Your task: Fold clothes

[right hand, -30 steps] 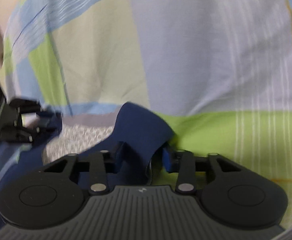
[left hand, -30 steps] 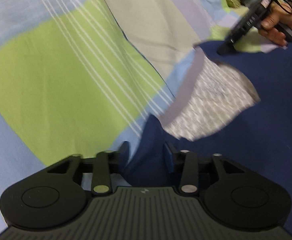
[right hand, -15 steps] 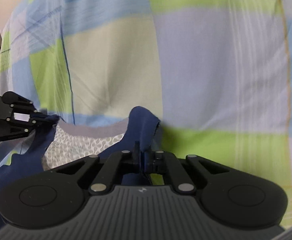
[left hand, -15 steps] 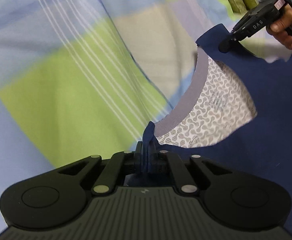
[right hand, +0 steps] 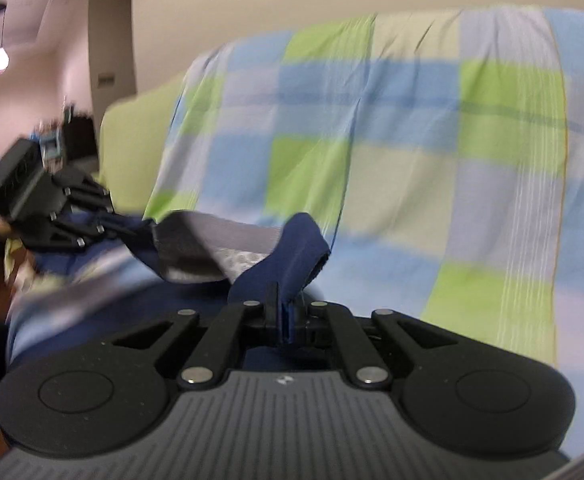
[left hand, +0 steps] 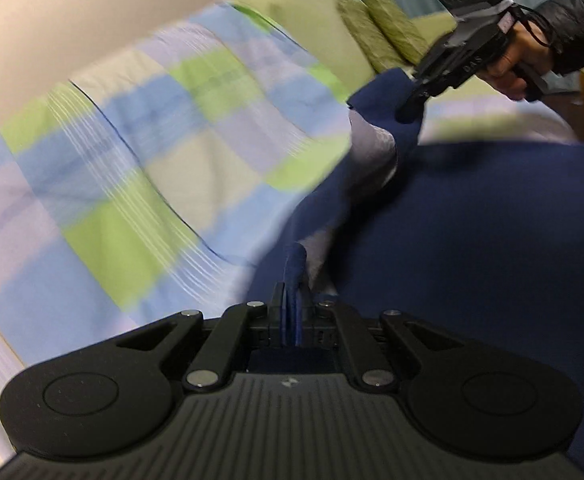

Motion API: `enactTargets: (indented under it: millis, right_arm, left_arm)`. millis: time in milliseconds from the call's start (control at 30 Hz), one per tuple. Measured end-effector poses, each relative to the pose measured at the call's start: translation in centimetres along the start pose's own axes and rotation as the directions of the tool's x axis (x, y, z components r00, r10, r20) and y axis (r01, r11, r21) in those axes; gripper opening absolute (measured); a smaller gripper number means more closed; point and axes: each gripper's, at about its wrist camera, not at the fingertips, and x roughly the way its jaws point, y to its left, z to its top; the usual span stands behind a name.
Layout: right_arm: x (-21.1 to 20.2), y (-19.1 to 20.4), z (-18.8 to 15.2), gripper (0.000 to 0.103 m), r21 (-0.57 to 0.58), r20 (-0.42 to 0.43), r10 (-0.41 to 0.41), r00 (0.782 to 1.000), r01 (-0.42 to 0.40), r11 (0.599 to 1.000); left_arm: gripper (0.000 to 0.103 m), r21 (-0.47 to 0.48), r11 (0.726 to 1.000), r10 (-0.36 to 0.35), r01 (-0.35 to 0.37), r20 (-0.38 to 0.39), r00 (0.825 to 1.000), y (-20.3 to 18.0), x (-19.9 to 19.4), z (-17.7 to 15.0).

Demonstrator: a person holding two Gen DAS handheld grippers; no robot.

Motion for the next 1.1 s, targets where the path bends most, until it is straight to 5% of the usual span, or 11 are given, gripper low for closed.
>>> enactTargets:
  millis: [133, 400, 567, 700, 833, 867, 900, 1033, 1100]
  right_arm:
    - [-0.5, 2.8, -3.5, 0.002, -0.073, -0.101, -0.034, 0.994, 0.027, 0.997]
    - [-2.8, 5.0, -6.0, 0.012, -0.045, -0.117, -0.128, 0.985, 0.123, 0.991]
    - [-3.4, 6.9, -6.9, 0.030, -0.084, -0.121, -0.227, 0.966, 0.218, 0.972]
    - [-2.4, 10.8, -7.8, 0.037, -0.362, -0.107, -0.322, 0.941, 0.265, 0.894]
    - [0.0, 13.5, -8.9, 0.036, -0.647, -0.101, -0.384, 0.918, 0.233, 0.726]
    - [0.4, 13.5, -8.8, 0.009, -0.667, -0.107, -0.386, 0.916, 0.222, 0.711]
    - [0.5, 13.5, -8.5, 0.005, -0.679, -0.110, -0.391, 0.914, 0.219, 0.701]
    - [-0.7, 13.1, -6.4, 0.004, -0.710, -0.009, -0.462, 0.887, 0.319, 0.628]
    - [-1.9, 13.0, -5.9, 0.004, -0.697, -0.001, -0.482, 0.876, 0.345, 0.629]
  left_arm:
    - [0.003, -0.020, 1.000, -0.024, 0.023, -0.045, 0.999, -2.8, -0.3, -1.6]
    - [0.003, 0.007, 0.998, -0.055, 0.055, -0.022, 0.998, -4.2, -1.1, -1.7]
    - [0.003, -0.017, 0.999, -0.048, 0.048, -0.012, 0.999, -4.8, -1.2, -1.6]
    - [0.003, -0.012, 0.999, -0.041, 0.041, -0.028, 0.999, -4.8, -0.8, -1.9]
    - [0.003, -0.022, 1.000, -0.020, 0.020, -0.015, 1.000, -4.2, -1.0, -1.7]
    - [0.003, -0.028, 1.000, -0.002, 0.002, -0.005, 1.000, -4.0, -1.2, -1.5]
    - [0.003, -0.035, 0.999, 0.017, -0.017, 0.005, 1.000, -3.8, -1.4, -1.3]
    - [0.003, -0.072, 0.997, 0.008, -0.004, 0.058, 0.998, -3.9, -3.3, -0.4]
    - [0.003, -0.034, 0.998, -0.045, 0.046, 0.030, 0.999, -5.3, -3.3, -0.6]
